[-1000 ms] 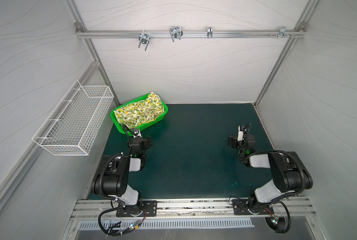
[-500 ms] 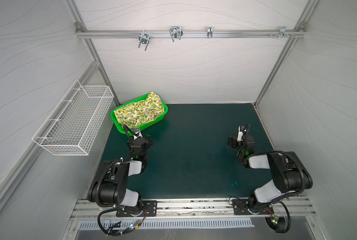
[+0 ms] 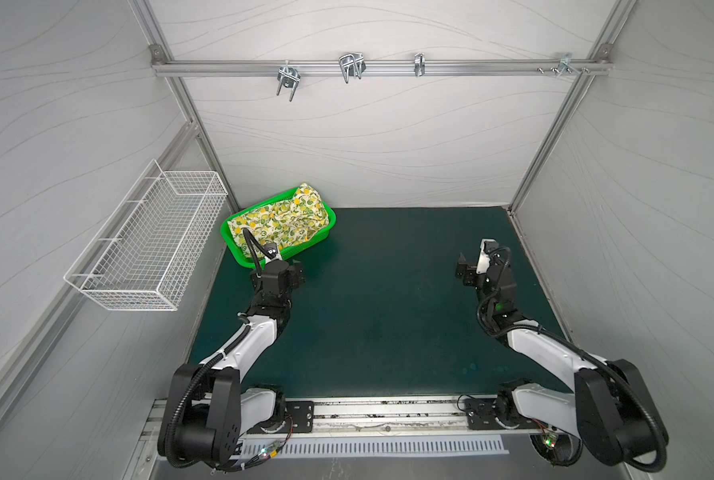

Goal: Fold and stack the skirts
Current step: 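Grasp the lemon-print skirt in the basket with the left gripper while the right advances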

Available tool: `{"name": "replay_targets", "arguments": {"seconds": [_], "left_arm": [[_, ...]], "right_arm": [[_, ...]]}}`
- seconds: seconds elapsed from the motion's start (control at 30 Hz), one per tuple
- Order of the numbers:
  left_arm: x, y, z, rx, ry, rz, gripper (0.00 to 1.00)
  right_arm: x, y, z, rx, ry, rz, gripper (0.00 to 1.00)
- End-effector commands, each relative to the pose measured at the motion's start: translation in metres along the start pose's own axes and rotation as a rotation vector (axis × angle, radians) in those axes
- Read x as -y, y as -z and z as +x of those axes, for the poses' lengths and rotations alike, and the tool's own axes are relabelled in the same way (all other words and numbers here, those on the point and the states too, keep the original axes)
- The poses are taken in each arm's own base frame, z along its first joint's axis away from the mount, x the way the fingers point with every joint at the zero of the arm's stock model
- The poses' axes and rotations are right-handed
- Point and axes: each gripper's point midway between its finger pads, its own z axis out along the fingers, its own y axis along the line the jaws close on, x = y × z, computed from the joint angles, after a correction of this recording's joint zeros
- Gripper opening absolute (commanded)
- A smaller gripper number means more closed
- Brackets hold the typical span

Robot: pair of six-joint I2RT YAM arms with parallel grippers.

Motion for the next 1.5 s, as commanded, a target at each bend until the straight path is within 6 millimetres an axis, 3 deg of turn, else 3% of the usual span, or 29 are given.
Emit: {"name": "replay_targets", "arguments": {"seconds": [0.0,0.23,0.4,0.67,0.83,1.0,1.27,1.37,1.4,1.43,1.47], "left_arm": [[0.017,0.003,-0.028,-0.044,0.043,0.087,0.99],[0.052,-0.012,-0.053,-0.184,0.095,0.221,0.99],[0.064,-0.036,-0.062,-0.257,0.091,0.219,0.99],[0.083,-0.081,-0.059,-0.385,0.069,0.209,0.99],[0.076,-0.103,-0.045,-0.459,0.016,0.124,0.97],[0.070,-0.112,-0.034,-0.474,-0.012,0.075,0.90],[0.065,-0.112,-0.032,-0.464,-0.027,0.052,0.49],[0.066,-0.110,-0.034,-0.465,-0.039,0.060,0.22],[0.066,-0.110,-0.035,-0.466,-0.044,0.064,0.07],[0.065,-0.108,-0.037,-0.466,-0.045,0.062,0.00],[0.064,-0.106,-0.038,-0.465,-0.043,0.060,0.00]], "right_arm": [[-0.007,0.006,0.004,-0.109,0.023,-0.017,0.99],[-0.047,0.020,-0.021,-0.120,-0.037,-0.177,0.99],[-0.065,0.029,-0.037,-0.159,-0.071,-0.263,0.99],[-0.080,0.043,-0.046,-0.172,-0.081,-0.340,0.99],[-0.079,0.051,-0.044,-0.180,-0.097,-0.352,0.99],[-0.078,0.055,-0.047,-0.174,-0.101,-0.361,0.99],[-0.082,0.056,-0.041,-0.192,-0.122,-0.381,0.99],[-0.084,0.056,-0.037,-0.204,-0.132,-0.391,0.99],[-0.085,0.057,-0.037,-0.204,-0.135,-0.393,0.99],[-0.085,0.056,-0.037,-0.204,-0.135,-0.393,0.99],[-0.085,0.057,-0.038,-0.202,-0.136,-0.394,0.99]]}}
